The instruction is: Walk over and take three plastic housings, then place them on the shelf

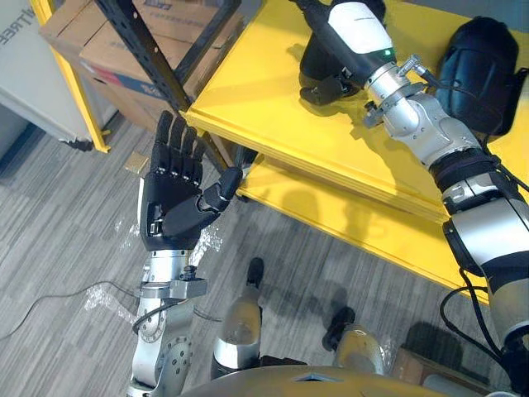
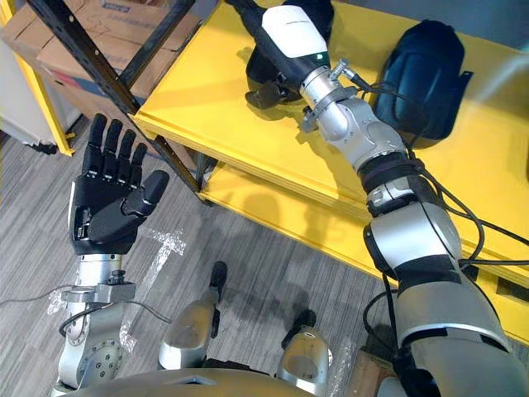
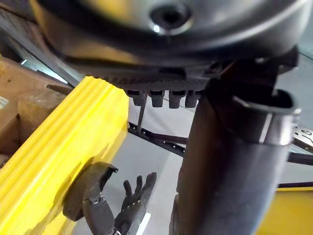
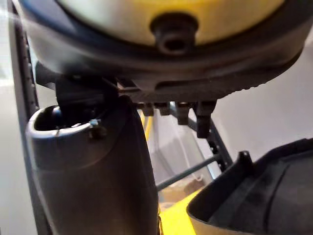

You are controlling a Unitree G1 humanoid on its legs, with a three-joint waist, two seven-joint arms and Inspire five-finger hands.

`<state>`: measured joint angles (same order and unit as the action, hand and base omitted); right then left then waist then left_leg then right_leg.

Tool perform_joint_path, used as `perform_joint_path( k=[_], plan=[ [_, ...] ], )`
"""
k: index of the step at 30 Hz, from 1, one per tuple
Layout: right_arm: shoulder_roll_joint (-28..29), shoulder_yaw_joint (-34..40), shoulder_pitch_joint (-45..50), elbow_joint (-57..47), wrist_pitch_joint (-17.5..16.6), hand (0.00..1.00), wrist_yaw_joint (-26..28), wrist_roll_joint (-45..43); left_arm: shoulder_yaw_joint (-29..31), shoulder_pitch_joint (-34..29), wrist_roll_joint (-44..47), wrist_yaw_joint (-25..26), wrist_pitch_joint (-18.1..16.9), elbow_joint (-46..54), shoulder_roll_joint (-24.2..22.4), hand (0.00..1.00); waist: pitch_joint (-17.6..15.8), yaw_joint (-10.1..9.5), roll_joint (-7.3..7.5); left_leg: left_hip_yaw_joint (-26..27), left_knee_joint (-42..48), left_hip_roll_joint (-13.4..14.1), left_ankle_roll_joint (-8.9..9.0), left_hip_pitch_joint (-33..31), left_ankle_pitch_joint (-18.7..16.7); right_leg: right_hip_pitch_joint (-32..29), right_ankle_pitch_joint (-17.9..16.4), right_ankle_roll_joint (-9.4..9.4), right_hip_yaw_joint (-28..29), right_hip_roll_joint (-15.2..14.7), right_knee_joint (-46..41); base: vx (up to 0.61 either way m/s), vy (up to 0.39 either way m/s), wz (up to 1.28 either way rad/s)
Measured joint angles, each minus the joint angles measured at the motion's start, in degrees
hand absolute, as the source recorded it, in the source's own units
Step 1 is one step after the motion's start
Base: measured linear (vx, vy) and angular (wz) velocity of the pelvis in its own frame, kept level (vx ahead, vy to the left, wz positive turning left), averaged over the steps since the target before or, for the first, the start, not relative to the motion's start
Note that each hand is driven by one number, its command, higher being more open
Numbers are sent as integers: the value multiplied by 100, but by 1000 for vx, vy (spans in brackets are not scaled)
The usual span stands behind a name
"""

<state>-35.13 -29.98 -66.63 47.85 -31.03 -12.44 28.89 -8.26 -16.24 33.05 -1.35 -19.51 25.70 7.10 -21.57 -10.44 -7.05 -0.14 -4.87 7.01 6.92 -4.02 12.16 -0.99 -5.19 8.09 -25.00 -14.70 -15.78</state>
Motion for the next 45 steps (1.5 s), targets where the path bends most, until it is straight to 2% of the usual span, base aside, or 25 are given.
perform_joint_path(
  k=[2,5,11,13,15,16,17,18,24,28,36,45],
  plan=[
    [-20,2,402,-567,38,100,127,-12,6,10,0,-61,3,-2,1,100,218,33,2,91,-2,1,-7,20,-9,62,107,7,24,33,189,1,-10,-10],
    [-3,5,810,-1408,95,100,433,-140,12,18,0,-74,5,-7,2,100,363,130,21,168,-5,29,-5,84,-11,213,250,17,28,108,451,-17,-8,-9],
    [282,45,1319,-2575,373,100,541,-506,11,46,-73,-190,84,-115,8,100,685,200,57,350,-25,115,45,159,-114,339,469,-14,156,260,857,-54,-16,-16],
    [659,409,1801,-3189,689,100,541,-809,10,52,-211,-198,86,-116,25,100,851,272,147,375,-25,135,41,180,-137,406,533,-12,165,303,1005,-28,-15,-6],
    [811,546,1973,-3431,878,100,541,-971,11,54,-211,-190,95,-117,29,100,870,283,171,426,-25,139,37,231,-149,424,542,-13,192,302,1025,-22,-10,-12],
    [983,723,2229,-3733,1170,100,522,-1145,9,53,-215,-179,131,-117,46,100,935,291,182,477,-25,139,26,253,-160,445,592,-17,233,313,1101,-17,-4,-16],
    [1061,801,2335,-3818,1284,100,515,-1174,9,55,-216,-174,147,-117,54,100,968,294,187,496,-25,139,25,253,-162,447,611,-14,249,318,1125,-9,-4,-15],
    [1192,907,2520,-3939,1539,100,472,-1188,12,61,-217,-172,180,-117,60,100,1011,314,189,516,-25,139,23,255,-163,464,649,-15,266,329,1194,1,-8,-9],
    [1563,1086,3281,-3895,2699,100,354,-1184,-22,54,-448,-126,387,-117,69,100,1086,429,205,529,-25,149,22,239,-162,547,780,-11,274,389,1424,0,-2,-1],
    [1708,1213,3457,-3858,3085,100,225,-1246,-20,31,-447,50,495,-121,69,100,1089,457,202,535,-25,149,2,226,-148,575,825,-14,276,407,1527,0,0,0],
    [1817,1534,3455,-3609,3177,100,208,-1619,7,-5,-597,354,479,-123,66,100,1116,425,199,508,-22,141,-12,-129,-83,208,861,-1,298,402,1482,3,-4,1],
    [1828,1531,3454,-3342,3178,100,563,-1696,12,-4,-873,703,452,-121,32,100,1064,463,179,503,-23,143,5,-154,-84,117,805,-59,341,390,1395,-2,-1,0]
  ],
)
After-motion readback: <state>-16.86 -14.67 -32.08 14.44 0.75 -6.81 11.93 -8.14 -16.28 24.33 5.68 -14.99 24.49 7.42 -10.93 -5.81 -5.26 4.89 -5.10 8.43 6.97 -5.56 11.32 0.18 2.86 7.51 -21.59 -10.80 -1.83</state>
